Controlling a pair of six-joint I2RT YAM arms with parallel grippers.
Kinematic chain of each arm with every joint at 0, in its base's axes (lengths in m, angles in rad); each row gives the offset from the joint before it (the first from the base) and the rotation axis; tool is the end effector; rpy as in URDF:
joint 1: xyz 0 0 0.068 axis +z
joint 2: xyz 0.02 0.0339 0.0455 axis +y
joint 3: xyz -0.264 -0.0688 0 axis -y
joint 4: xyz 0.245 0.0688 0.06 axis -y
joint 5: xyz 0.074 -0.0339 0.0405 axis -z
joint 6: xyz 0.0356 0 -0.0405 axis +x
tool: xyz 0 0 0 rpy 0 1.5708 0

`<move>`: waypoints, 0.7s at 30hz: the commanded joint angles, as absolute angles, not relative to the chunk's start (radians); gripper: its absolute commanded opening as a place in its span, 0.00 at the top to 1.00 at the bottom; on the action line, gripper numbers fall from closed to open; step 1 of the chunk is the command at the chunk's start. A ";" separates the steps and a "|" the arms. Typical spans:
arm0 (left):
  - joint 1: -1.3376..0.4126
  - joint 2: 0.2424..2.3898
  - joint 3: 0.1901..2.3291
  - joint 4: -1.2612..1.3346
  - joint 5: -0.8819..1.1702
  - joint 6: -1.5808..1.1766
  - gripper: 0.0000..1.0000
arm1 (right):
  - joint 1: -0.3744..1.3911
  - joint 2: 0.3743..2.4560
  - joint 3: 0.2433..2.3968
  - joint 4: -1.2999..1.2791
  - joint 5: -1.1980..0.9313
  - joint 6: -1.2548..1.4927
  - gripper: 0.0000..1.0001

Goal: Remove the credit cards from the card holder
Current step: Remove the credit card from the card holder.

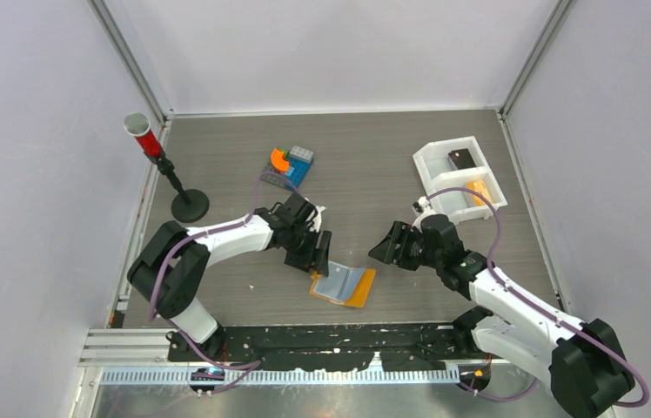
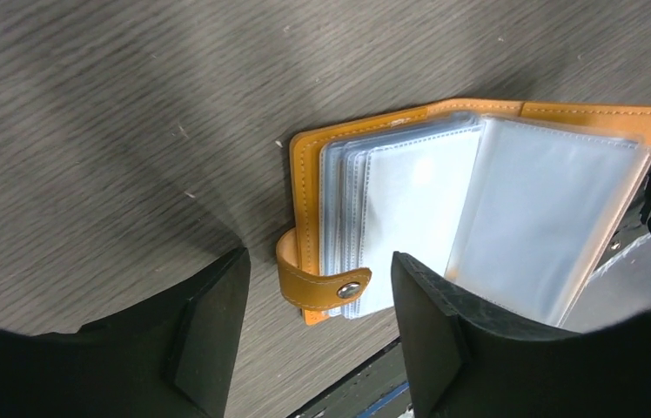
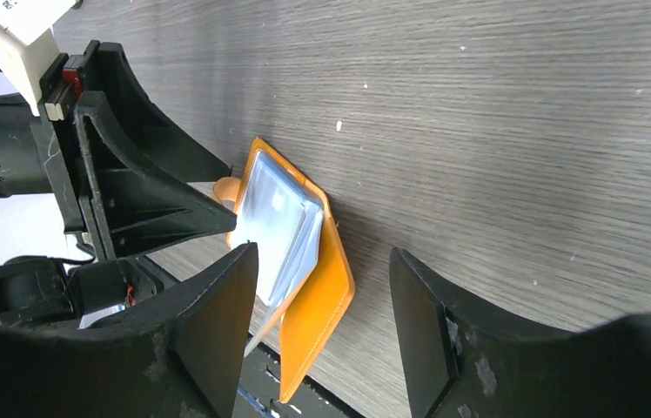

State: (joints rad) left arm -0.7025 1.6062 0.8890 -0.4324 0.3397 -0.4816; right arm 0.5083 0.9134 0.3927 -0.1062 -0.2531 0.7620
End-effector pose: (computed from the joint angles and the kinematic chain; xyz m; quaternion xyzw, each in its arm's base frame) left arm 0.2193 -0.2012 0.1634 0.1414 0.9541 -0.2521 0.0787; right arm 0.1607 0.0997 0.1890 0.0549 0.8837 0.3581 0.2963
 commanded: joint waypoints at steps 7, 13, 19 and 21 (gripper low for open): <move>-0.714 1.575 0.833 -0.380 0.371 -0.541 0.85 | 0.619 0.929 0.517 -0.147 -0.248 0.783 0.38; -0.716 1.488 0.733 -0.233 0.418 -0.666 1.00 | 0.730 0.951 0.567 -0.126 -0.219 0.821 0.41; -0.722 1.431 0.680 -0.160 0.393 -0.719 1.00 | 0.811 1.049 0.599 -0.083 -0.194 0.842 0.42; -0.724 1.428 0.660 -0.133 0.395 -0.735 1.00 | 0.850 1.089 0.620 -0.066 -0.188 0.848 0.42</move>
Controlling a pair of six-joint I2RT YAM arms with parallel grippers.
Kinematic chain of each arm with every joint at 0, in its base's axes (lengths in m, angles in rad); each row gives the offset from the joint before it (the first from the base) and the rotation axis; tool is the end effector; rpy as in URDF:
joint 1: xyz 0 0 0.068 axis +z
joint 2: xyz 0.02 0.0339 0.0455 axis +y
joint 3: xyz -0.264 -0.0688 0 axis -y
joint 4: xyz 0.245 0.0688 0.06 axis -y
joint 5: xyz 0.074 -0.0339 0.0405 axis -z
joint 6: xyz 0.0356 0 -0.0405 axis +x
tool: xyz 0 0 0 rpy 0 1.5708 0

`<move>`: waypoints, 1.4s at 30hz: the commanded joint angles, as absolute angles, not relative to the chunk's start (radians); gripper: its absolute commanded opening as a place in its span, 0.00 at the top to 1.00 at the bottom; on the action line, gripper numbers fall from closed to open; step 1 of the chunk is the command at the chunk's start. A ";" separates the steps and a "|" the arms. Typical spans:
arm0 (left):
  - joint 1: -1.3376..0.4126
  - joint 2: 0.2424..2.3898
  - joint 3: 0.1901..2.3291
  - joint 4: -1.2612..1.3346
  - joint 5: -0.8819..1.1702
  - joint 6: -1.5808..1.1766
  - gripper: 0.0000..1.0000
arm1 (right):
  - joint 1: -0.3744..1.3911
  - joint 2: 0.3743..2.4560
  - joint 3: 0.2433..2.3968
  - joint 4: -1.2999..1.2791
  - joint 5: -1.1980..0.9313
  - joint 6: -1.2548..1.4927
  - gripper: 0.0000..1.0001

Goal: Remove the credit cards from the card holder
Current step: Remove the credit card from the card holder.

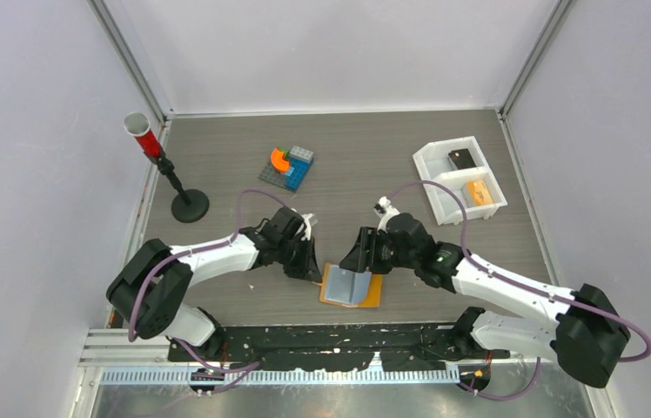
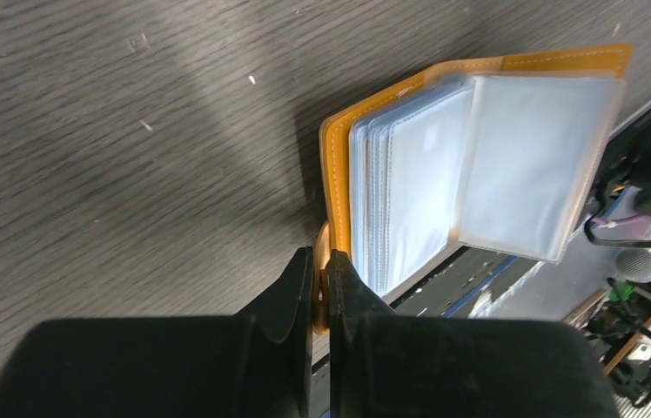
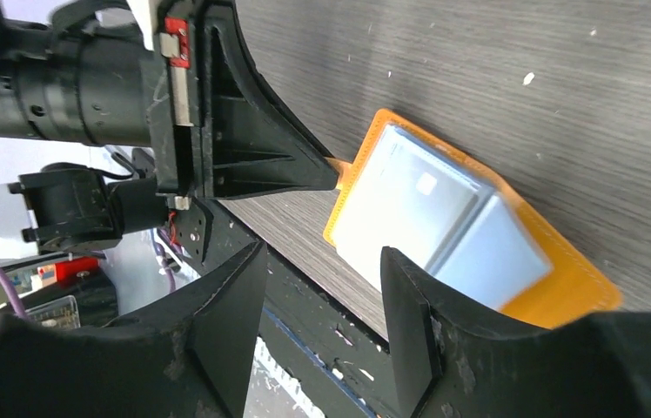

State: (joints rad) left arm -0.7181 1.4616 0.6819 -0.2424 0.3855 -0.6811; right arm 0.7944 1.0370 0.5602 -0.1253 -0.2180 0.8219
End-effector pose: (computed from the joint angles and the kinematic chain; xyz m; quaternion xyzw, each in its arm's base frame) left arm 0.1896 -0.1834 0.1551 0.0694 0.9437 -0.3123 0.0847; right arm 0.1490 0.1627 0.2200 -0.0386 0.8803 0.4012 0.2502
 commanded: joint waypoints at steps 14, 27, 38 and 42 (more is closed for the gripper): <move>-0.730 1.390 0.554 0.030 0.396 -0.848 1.00 | 1.026 1.277 0.738 -0.241 0.116 0.876 0.40; -0.731 1.353 0.527 0.054 0.393 -0.878 1.00 | 1.059 1.314 0.723 -0.249 0.186 0.893 0.29; -0.732 1.316 0.511 0.047 0.387 -0.887 1.00 | 1.099 1.404 0.767 -0.315 0.258 0.933 0.31; -0.732 1.306 0.510 0.042 0.381 -0.887 1.00 | 1.101 1.411 0.762 -0.314 0.269 0.933 0.38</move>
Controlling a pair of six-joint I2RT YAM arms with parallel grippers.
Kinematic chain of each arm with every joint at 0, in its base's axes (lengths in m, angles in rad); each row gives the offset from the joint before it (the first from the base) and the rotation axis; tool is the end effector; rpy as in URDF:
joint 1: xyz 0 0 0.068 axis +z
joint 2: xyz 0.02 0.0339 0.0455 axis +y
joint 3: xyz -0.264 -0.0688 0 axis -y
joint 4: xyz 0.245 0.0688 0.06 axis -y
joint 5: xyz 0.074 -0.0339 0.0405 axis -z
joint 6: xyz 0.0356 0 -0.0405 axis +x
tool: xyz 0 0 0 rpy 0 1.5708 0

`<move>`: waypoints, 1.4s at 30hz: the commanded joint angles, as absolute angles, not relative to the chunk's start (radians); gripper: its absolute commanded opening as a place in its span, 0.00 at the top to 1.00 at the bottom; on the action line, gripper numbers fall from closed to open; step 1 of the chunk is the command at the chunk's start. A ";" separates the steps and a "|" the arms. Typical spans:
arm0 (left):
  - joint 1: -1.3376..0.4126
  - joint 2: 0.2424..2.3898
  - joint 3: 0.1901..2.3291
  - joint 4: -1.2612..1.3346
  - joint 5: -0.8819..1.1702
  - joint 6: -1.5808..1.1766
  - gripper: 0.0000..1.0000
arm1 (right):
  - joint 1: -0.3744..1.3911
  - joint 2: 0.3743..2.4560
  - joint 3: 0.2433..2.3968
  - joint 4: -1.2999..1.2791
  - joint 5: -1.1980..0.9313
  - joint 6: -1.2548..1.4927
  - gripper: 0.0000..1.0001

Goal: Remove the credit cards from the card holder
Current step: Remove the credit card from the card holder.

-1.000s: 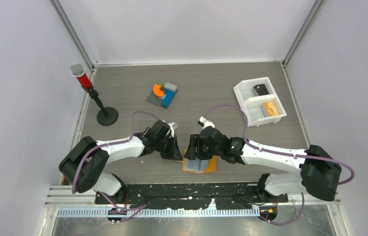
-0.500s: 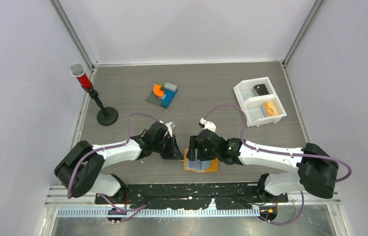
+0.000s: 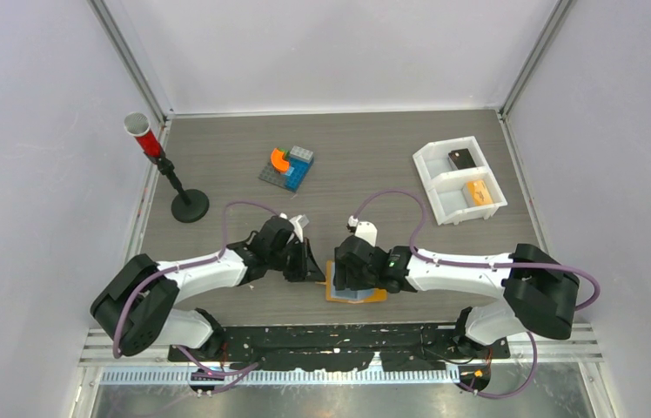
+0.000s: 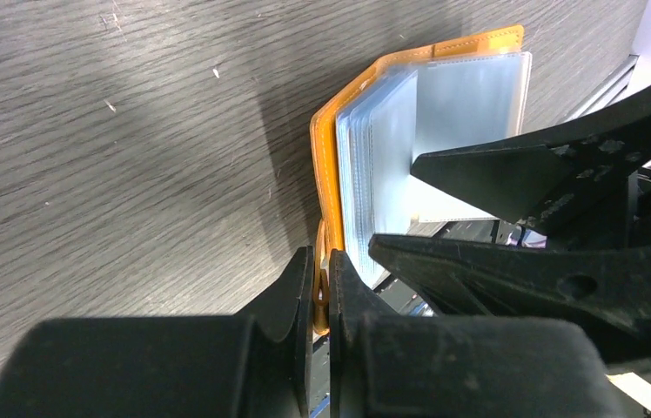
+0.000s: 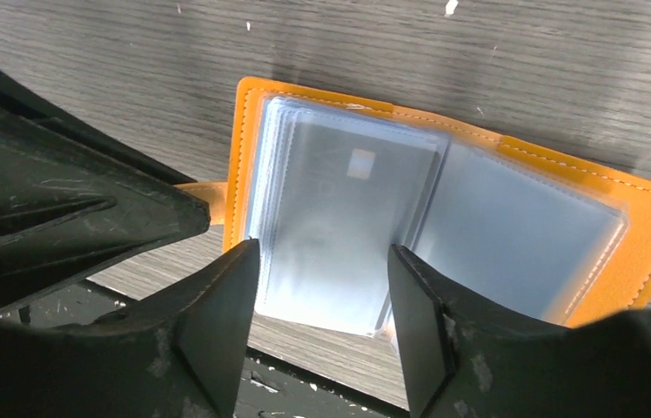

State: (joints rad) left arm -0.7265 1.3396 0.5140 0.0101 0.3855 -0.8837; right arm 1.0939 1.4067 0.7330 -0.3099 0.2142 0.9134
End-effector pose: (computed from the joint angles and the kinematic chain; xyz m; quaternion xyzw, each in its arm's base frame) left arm 0.1728 -0.1715 0.1532 -0.0012 0.9151 -0.3843 0.1225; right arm 0.1288 0.2329 0.1774 -0.0550 0.9506 0.1877 0.2409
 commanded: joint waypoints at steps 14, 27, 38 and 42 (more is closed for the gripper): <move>-0.733 1.288 0.518 0.007 0.359 -0.874 1.00 | 1.101 1.398 0.769 -0.394 0.328 0.940 0.43; -0.733 1.280 0.538 -0.058 0.321 -0.845 1.00 | 1.101 1.308 0.752 -0.473 0.386 0.947 0.46; -0.733 1.266 0.536 -0.073 0.311 -0.836 1.00 | 1.100 1.242 0.680 -0.475 0.402 0.963 0.50; -0.733 1.268 0.539 -0.074 0.312 -0.833 1.00 | 1.098 1.232 0.650 -0.471 0.409 0.967 0.51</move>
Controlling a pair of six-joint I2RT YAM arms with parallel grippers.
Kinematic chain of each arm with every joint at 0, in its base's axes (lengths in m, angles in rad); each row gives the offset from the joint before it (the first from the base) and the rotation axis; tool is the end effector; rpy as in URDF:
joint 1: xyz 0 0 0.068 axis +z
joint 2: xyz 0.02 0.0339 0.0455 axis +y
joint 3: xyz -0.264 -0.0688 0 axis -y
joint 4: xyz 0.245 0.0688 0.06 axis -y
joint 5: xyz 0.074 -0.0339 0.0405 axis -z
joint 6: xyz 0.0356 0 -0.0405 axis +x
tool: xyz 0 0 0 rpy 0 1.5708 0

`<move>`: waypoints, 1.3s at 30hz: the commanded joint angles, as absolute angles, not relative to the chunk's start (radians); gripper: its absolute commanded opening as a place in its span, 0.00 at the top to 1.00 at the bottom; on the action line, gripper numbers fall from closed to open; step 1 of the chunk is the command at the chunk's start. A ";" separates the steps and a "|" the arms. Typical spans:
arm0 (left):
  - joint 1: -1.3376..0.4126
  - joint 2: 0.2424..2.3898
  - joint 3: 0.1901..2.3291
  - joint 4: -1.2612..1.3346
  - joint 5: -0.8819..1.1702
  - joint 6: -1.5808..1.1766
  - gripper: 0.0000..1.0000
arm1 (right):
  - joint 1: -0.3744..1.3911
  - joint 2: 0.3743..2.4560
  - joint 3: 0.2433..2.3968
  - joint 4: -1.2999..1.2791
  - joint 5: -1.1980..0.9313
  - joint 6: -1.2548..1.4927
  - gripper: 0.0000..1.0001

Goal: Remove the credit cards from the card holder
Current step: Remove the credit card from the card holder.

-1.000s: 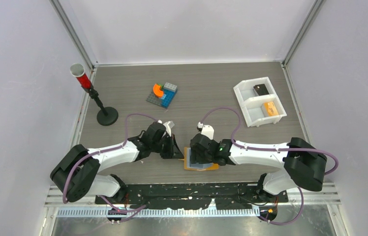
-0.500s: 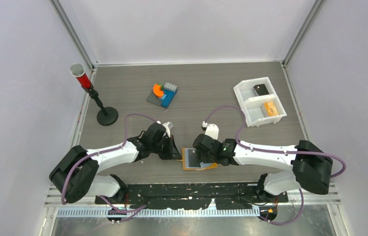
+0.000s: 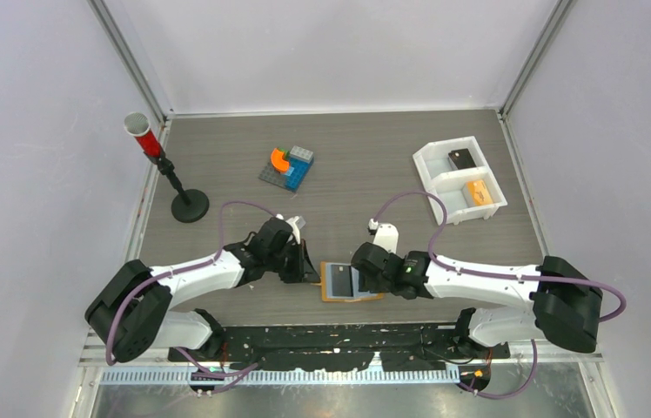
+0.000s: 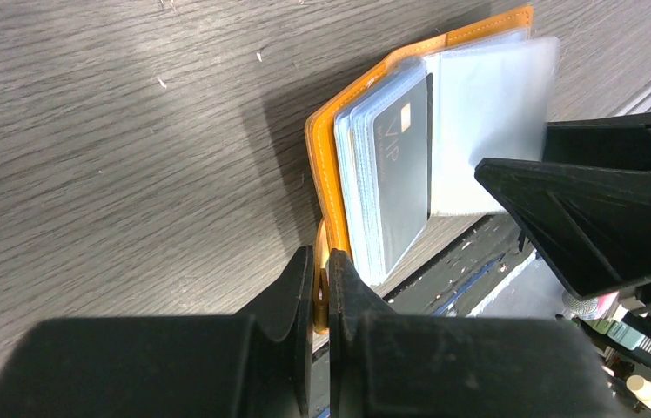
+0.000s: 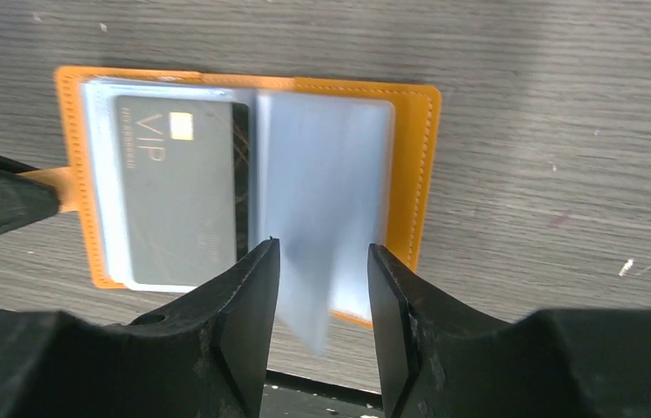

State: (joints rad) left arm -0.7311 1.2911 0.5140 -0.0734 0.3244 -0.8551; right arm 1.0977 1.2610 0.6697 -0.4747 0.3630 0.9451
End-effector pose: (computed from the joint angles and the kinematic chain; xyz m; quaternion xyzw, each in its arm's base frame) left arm 0.1673 -0.1653 0.1572 -0.0004 0.9253 -0.3538 0.1363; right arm 0.1153 0.1974 0.1843 -0.0277 0.9531 0.1182 0.2773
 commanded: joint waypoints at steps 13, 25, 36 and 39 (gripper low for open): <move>-0.733 1.260 0.537 -0.090 0.301 -0.831 1.00 | 1.066 1.161 0.630 -0.492 0.408 0.957 0.54; -0.751 1.260 0.556 -0.093 0.298 -0.842 0.98 | 1.068 1.006 0.735 -0.454 0.326 0.910 0.58; -0.755 1.205 0.597 -0.217 0.208 -0.836 0.67 | 1.034 1.056 0.610 -0.121 0.135 0.777 0.63; -0.756 1.187 0.617 -0.221 0.215 -0.840 0.63 | 0.982 1.062 0.557 -0.042 0.053 0.767 0.66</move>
